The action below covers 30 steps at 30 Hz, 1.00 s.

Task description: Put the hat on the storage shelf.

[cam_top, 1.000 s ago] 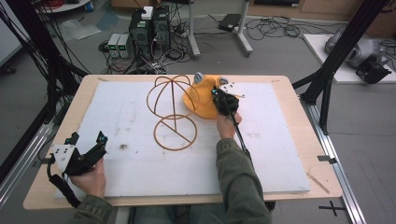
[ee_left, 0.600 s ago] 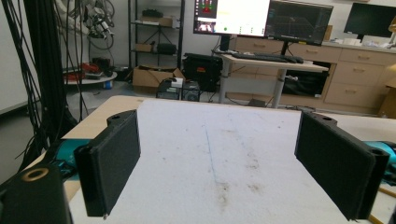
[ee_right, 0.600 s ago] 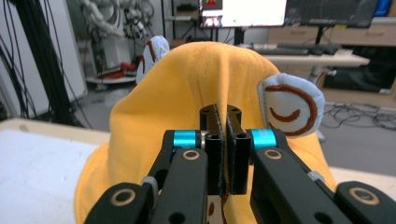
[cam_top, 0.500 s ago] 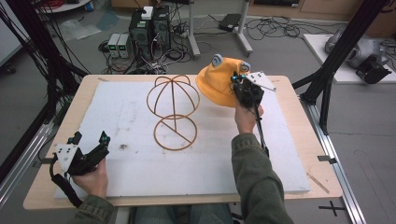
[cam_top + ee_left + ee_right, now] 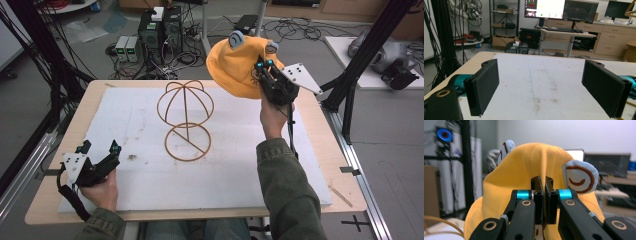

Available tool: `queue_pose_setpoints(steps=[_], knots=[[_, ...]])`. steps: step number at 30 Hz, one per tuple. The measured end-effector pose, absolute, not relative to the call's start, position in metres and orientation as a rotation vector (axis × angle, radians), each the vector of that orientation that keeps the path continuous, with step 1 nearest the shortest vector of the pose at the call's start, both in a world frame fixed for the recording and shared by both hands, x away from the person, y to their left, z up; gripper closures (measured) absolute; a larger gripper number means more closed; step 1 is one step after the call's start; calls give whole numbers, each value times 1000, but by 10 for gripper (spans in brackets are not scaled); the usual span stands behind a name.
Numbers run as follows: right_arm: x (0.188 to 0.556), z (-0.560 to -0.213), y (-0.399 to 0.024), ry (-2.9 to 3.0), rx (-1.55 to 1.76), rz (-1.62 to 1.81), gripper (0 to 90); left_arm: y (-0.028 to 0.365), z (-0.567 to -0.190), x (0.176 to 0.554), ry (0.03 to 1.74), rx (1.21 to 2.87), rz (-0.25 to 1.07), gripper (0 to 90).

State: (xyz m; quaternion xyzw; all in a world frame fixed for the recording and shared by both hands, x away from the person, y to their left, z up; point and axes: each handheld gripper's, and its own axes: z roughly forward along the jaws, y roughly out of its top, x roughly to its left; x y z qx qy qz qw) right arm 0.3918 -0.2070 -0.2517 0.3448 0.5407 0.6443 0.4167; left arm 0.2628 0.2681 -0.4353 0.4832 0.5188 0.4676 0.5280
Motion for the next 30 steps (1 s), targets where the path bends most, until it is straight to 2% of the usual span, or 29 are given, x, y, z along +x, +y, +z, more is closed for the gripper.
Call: queue_pose_setpoints(steps=[8, 13, 22, 30], knots=[[368, -220, -187, 1364, 725, 1792, 890, 268, -435, 263, 1242, 1154, 1116, 148], [367, -212, -162, 1512, 619, 1878, 889, 270, -435, 263, 1246, 1146, 1117, 148], [372, -214, -117, 1732, 494, 1928, 888, 274, -436, 263, 1259, 1136, 1111, 149], [378, -231, -105, 1828, 525, 1885, 886, 277, -436, 261, 1264, 1127, 1110, 149]])
